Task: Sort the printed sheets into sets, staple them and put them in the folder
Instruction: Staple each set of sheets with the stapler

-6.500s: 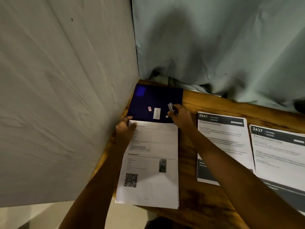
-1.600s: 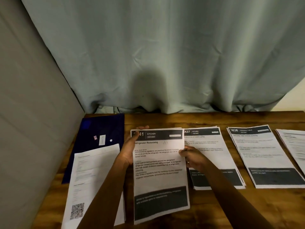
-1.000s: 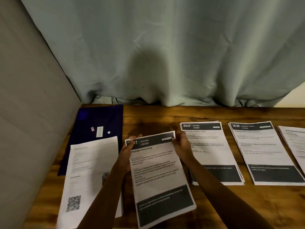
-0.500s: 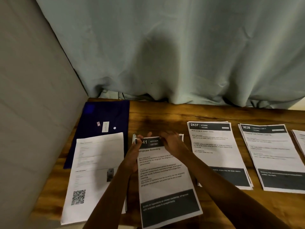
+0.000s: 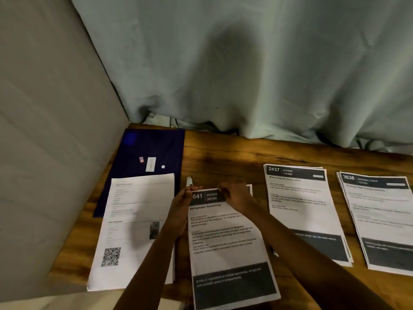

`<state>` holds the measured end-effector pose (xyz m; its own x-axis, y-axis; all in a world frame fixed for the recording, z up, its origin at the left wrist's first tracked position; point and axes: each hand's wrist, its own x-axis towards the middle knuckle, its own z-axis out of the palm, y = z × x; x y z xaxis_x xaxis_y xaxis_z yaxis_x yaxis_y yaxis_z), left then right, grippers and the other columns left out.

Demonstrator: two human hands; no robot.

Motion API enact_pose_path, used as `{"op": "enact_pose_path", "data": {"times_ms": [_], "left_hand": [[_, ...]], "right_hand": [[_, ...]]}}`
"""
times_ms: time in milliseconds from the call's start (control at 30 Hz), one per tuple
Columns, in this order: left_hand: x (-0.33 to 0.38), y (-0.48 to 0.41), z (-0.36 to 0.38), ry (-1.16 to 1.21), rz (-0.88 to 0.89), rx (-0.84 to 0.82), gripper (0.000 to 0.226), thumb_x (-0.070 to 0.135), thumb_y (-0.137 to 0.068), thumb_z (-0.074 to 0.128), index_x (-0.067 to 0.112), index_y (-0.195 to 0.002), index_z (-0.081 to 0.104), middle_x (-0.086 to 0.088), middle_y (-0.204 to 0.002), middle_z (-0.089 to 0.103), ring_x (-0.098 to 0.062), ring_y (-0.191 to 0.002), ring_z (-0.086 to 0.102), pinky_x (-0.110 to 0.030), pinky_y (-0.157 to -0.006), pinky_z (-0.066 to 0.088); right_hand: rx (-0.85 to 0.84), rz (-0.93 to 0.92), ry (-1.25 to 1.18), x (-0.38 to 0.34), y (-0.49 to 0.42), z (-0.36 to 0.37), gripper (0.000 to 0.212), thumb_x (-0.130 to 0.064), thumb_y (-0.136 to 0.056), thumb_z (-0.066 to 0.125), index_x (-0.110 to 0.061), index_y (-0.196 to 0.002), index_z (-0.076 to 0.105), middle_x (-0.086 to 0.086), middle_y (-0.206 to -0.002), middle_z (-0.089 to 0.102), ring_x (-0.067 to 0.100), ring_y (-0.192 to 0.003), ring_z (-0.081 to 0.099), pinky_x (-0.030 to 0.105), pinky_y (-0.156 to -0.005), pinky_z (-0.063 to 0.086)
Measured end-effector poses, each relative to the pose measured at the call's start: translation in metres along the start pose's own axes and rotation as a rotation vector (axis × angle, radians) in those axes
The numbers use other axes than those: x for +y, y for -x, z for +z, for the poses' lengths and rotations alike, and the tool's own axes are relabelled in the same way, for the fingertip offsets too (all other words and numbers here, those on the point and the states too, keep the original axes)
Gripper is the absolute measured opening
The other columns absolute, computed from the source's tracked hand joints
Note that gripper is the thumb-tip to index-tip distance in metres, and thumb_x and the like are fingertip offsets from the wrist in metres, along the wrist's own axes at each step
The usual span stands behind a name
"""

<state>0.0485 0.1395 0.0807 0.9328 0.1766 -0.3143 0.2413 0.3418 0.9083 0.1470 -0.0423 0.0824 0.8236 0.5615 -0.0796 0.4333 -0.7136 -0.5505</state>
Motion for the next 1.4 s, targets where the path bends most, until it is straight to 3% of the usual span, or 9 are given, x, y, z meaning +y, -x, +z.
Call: {"op": "enact_pose_path", "data": {"times_ms": [100,233,433,533,733,867,1167,1300,1400], "left_hand": [[-0.006,0.003,0.005,-0.029,-0.018,0.11,0.029,0.039,-0.087,0.05,0.015,-0.101,0.059,-0.013,-0.1,0.067,-0.03,-0.088,0.068,-0.046,-0.078,0.057],[-0.015,0.006,0.01,-0.062,-0.037,0.204,0.019,0.03,-0.096,0.048,0.014,-0.096,0.058,-0.009,-0.09,0.067,-0.019,-0.074,0.069,-0.032,-0.066,0.059],[-0.017,0.013,0.012,-0.02,-0.034,0.216,0.018,0.028,-0.095,0.049,0.012,-0.095,0.058,-0.007,-0.084,0.069,-0.017,-0.07,0.07,-0.028,-0.061,0.057],[-0.015,0.014,0.014,-0.045,-0.028,0.22,0.02,0.027,-0.095,0.05,0.01,-0.096,0.059,-0.007,-0.083,0.068,-0.014,-0.067,0.069,-0.025,-0.06,0.056],[-0.014,0.014,0.014,-0.019,-0.046,0.225,0.023,0.027,-0.098,0.047,0.009,-0.103,0.06,-0.012,-0.092,0.069,-0.021,-0.076,0.07,-0.028,-0.062,0.057],[-0.011,0.012,0.016,-0.021,-0.072,0.242,0.022,0.026,-0.098,0.047,0.008,-0.104,0.059,-0.012,-0.092,0.067,-0.019,-0.074,0.069,-0.027,-0.059,0.057],[-0.005,0.006,0.021,-0.001,-0.112,0.248,0.014,0.024,-0.098,0.047,0.013,-0.098,0.057,-0.011,-0.09,0.065,-0.019,-0.071,0.068,-0.028,-0.057,0.057],[-0.004,0.004,0.022,-0.001,-0.107,0.245,0.016,0.023,-0.098,0.048,0.012,-0.101,0.059,-0.011,-0.093,0.066,-0.018,-0.071,0.07,-0.029,-0.058,0.058],[-0.004,0.002,0.023,0.007,-0.109,0.273,0.017,0.025,-0.097,0.05,0.013,-0.103,0.061,-0.01,-0.093,0.067,-0.019,-0.073,0.071,-0.031,-0.06,0.058]], "right_hand": [[-0.109,0.072,-0.084,-0.005,-0.011,-0.002,0.019,-0.013,-0.096,0.052,-0.015,-0.11,0.064,0.005,-0.111,0.066,0.022,-0.107,0.06,0.042,-0.099,0.044],[-0.081,0.097,-0.189,-0.025,-0.038,-0.011,0.04,0.001,-0.093,0.048,-0.018,-0.128,0.056,-0.005,-0.11,0.054,0.008,-0.103,0.05,0.023,-0.086,0.042],[-0.328,-0.148,0.131,-0.05,-0.075,0.011,0.038,-0.022,-0.098,0.049,-0.014,-0.135,0.051,0.015,-0.137,0.043,0.028,-0.123,0.043,0.036,-0.106,0.034],[-0.404,-0.204,0.212,-0.047,-0.084,0.011,0.036,-0.013,-0.094,0.054,-0.015,-0.129,0.057,0.014,-0.139,0.039,0.034,-0.125,0.037,0.043,-0.104,0.032],[-0.16,-0.307,0.318,-0.021,-0.073,0.006,0.024,-0.019,-0.091,0.058,-0.018,-0.115,0.062,0.011,-0.132,0.046,0.028,-0.119,0.046,0.036,-0.096,0.044],[-0.183,-0.146,0.294,-0.002,-0.072,-0.008,0.03,-0.017,-0.092,0.058,-0.014,-0.121,0.057,0.009,-0.131,0.048,0.025,-0.119,0.047,0.033,-0.096,0.043],[0.115,0.128,-0.603,0.012,-0.051,-0.042,0.02,-0.012,-0.087,0.067,-0.015,-0.106,0.06,0.004,-0.109,0.063,0.018,-0.1,0.06,0.026,-0.085,0.05],[0.094,0.225,-1.283,0.001,-0.04,-0.05,0.013,-0.005,-0.08,0.069,-0.012,-0.09,0.07,0.002,-0.094,0.07,0.015,-0.092,0.066,0.021,-0.076,0.055],[0.01,0.271,-1.501,0.001,-0.036,-0.048,0.025,-0.019,-0.07,0.075,-0.011,-0.093,0.072,0.007,-0.097,0.071,0.02,-0.096,0.065,0.025,-0.08,0.054]]}}
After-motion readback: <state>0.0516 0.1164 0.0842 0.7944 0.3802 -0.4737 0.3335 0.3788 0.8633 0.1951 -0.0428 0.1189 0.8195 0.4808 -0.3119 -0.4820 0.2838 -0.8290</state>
